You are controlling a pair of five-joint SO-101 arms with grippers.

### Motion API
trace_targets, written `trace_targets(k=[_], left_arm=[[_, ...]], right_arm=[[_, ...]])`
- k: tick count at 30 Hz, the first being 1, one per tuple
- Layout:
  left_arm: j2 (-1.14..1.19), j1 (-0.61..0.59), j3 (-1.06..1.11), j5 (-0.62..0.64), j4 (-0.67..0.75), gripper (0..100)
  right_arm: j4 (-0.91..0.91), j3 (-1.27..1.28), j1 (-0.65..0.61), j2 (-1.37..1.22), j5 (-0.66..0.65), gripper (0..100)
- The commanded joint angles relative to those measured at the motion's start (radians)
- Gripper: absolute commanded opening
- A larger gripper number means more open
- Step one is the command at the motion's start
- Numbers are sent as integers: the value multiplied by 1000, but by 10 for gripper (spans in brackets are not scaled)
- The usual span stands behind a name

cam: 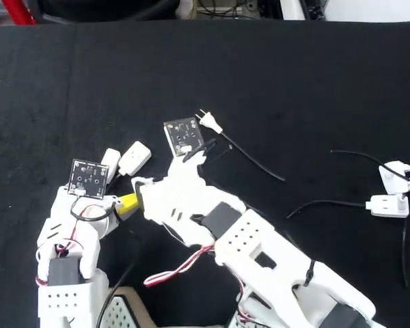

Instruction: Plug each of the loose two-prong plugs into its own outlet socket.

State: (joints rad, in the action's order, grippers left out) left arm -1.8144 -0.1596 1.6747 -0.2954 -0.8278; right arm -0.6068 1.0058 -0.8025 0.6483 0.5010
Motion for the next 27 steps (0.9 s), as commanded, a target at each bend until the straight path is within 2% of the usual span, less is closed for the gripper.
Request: trace_targets(k=[1,5,12,20,22,24,27], left_arm=[[-11,-13,7,-8,37,456],[-11,-10,8,-8,37,456],[-11,-10,8,-8,31,456],[-9,-51,-1,-9,5,456],[-9,-88,-1,-9,3,456],[-9,-120,-1,-8,2,456],[-9,-154,1,-8,2,456]], right_arm=[[-69,-50,-41,13,-58,11],[-75,-44,-83,8,-91,11],[-69,-42,-74,8,-123,11],[-94,-70,87,7,-115,11],[-127,-88,147,7,-63,12],[-149,-90,180,7,55,23],[-146,-62,187,-1,232,113]])
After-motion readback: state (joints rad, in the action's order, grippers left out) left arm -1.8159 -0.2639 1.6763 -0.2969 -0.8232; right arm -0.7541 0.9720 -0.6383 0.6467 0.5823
